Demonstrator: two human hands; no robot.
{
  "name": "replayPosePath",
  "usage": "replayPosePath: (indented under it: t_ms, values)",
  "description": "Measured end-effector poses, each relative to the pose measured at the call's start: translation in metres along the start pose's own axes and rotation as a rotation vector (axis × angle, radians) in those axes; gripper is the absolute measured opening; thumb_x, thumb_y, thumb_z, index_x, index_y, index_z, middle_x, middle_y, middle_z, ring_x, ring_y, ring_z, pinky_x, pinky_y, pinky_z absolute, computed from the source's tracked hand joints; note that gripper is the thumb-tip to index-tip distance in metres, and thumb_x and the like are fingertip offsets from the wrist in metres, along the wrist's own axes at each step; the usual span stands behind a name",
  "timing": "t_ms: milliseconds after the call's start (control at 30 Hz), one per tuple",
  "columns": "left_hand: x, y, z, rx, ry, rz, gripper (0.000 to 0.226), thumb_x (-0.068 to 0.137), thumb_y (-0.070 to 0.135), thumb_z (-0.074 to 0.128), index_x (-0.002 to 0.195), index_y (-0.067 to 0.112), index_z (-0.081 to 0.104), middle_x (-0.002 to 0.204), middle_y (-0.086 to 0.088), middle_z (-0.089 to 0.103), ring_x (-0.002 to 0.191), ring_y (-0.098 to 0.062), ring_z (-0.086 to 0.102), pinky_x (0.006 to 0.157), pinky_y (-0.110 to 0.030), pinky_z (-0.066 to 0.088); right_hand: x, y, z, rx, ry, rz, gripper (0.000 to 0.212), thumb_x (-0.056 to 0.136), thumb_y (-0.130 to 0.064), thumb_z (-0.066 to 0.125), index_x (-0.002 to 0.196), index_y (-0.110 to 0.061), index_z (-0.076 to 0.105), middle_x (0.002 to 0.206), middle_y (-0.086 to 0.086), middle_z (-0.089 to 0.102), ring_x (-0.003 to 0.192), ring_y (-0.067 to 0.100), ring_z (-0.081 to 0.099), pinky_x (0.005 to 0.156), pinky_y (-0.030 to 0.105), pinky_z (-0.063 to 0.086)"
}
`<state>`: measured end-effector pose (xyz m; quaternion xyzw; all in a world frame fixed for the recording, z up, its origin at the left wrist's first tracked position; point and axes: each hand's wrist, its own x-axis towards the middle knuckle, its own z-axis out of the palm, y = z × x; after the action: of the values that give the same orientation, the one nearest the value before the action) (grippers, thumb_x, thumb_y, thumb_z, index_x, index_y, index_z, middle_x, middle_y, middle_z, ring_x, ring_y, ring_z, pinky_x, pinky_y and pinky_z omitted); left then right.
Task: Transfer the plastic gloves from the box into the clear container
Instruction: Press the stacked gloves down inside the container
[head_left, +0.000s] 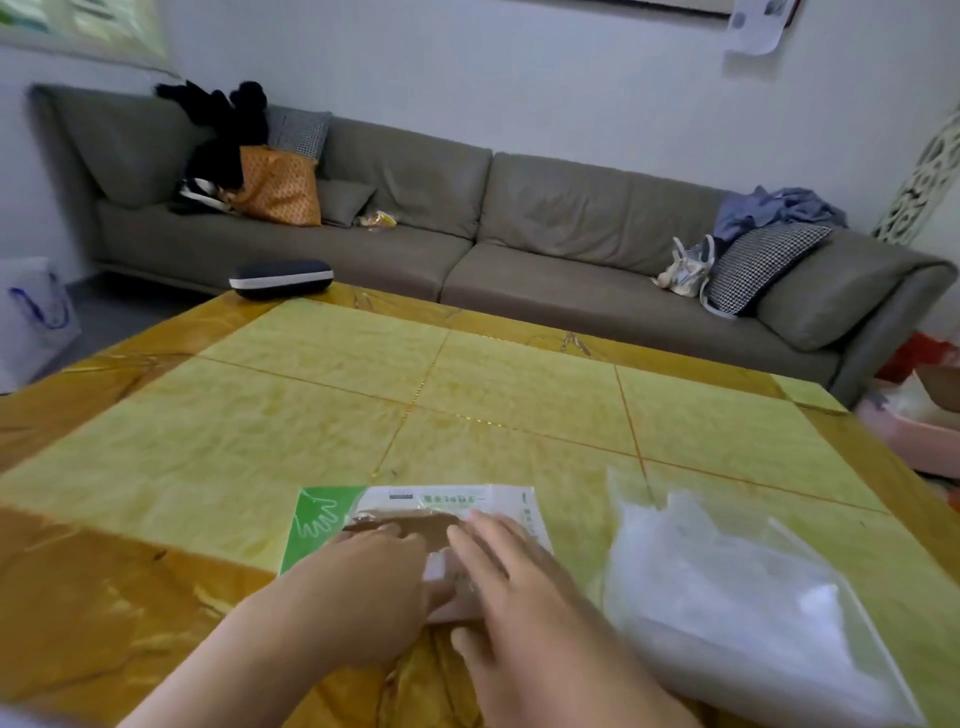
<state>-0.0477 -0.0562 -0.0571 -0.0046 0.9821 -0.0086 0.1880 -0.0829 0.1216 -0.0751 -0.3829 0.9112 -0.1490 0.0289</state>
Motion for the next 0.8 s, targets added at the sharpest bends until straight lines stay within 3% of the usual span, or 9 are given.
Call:
replayPosePath:
  t_ms: [67,133,233,367,467,567,633,700,800]
  values:
    - [-0.003,0.0,-0.004,0.074,-0.049,0.038,0.039,0.108,0.039,0.026,0.14,0.032,0.047,0.127,-0.012,0.051,0.122,-0.031,0.048,0.094,-0.042,0.042,0.007,0.002,0.013,-0.036,-0.068,-0.033,0.082,0.101,-0.037,0.057,0.166,-0.038,0.007,0.17,-0.025,-0.02,0.157,0.002,-0.021,0.128,0.025,-0.003]
    - [0.0,0.001,-0.007,0.011,-0.06,0.004,0.045,0.107,0.048,0.027,0.141,0.028,0.05,0.129,-0.011,0.053,0.121,-0.032,0.053,0.087,-0.04,0.043,0.009,0.002,0.019,-0.084,-0.086,-0.051,0.081,0.099,-0.029,0.056,0.164,-0.039,0.009,0.171,-0.023,-0.02,0.157,0.004,-0.021,0.118,0.018,-0.015]
    - [0.006,0.006,-0.009,-0.201,-0.04,-0.077,0.058,0.101,0.058,0.035,0.14,0.017,0.046,0.139,-0.009,0.054,0.125,-0.029,0.054,0.1,-0.039,0.045,0.009,0.0,0.022,-0.12,-0.042,-0.062,0.079,0.094,-0.024,0.047,0.163,-0.04,0.012,0.172,-0.023,-0.012,0.159,0.005,-0.015,0.115,0.015,-0.018]
    - [0.012,-0.003,0.002,-0.442,0.048,0.006,0.052,0.082,0.061,0.037,0.122,0.031,0.049,0.131,0.003,0.055,0.128,-0.023,0.049,0.107,-0.044,0.041,0.009,0.003,0.022,-0.056,-0.042,-0.037,0.086,0.094,-0.027,0.056,0.165,-0.039,0.009,0.171,-0.027,-0.009,0.158,0.002,-0.012,0.124,0.019,-0.007]
    - [0.012,-0.007,0.005,-0.449,0.118,0.073,0.035,0.089,0.062,0.045,0.11,0.035,0.054,0.115,0.014,0.06,0.116,-0.015,0.058,0.101,-0.035,0.046,0.0,-0.002,0.006,0.064,-0.018,-0.032,0.082,0.095,-0.024,0.059,0.164,-0.038,0.016,0.168,-0.031,-0.004,0.157,-0.003,-0.003,0.128,0.027,0.015]
    - [0.012,-0.002,0.001,-0.171,0.266,0.052,0.047,0.094,0.062,0.03,0.111,0.029,0.058,0.117,0.008,0.06,0.112,-0.015,0.059,0.094,-0.033,0.049,-0.02,0.001,-0.024,0.143,0.097,-0.011,0.062,0.094,-0.016,0.049,0.152,-0.037,0.037,0.158,-0.033,0.021,0.144,0.001,0.034,0.11,0.028,0.043]
    - [0.0,0.007,-0.011,-0.155,0.413,-0.063,0.032,0.095,0.057,0.039,0.099,0.03,0.055,0.107,0.011,0.06,0.1,-0.011,0.061,0.083,-0.032,0.052,-0.033,0.009,-0.046,0.14,0.272,-0.03,0.05,0.09,-0.01,0.043,0.132,-0.032,0.056,0.133,-0.024,0.048,0.114,0.006,0.055,0.091,0.029,0.053]
    - [-0.015,0.031,-0.028,-0.194,0.658,-0.058,0.017,0.096,0.047,0.05,0.104,0.033,0.057,0.105,0.017,0.057,0.094,-0.009,0.062,0.074,-0.03,0.054,-0.048,0.032,-0.07,0.163,0.495,0.046,0.037,0.089,-0.004,0.04,0.107,-0.026,0.063,0.104,-0.018,0.056,0.092,0.008,0.058,0.076,0.029,0.053]
    - [-0.022,0.088,-0.056,-0.361,0.832,0.25,0.027,0.097,0.031,0.058,0.121,0.041,0.056,0.111,0.024,0.048,0.102,-0.003,0.055,0.076,-0.027,0.052,-0.069,0.079,-0.104,0.144,0.663,0.31,0.034,0.091,0.004,0.047,0.088,-0.028,0.058,0.09,-0.018,0.056,0.087,0.004,0.057,0.07,0.025,0.05]
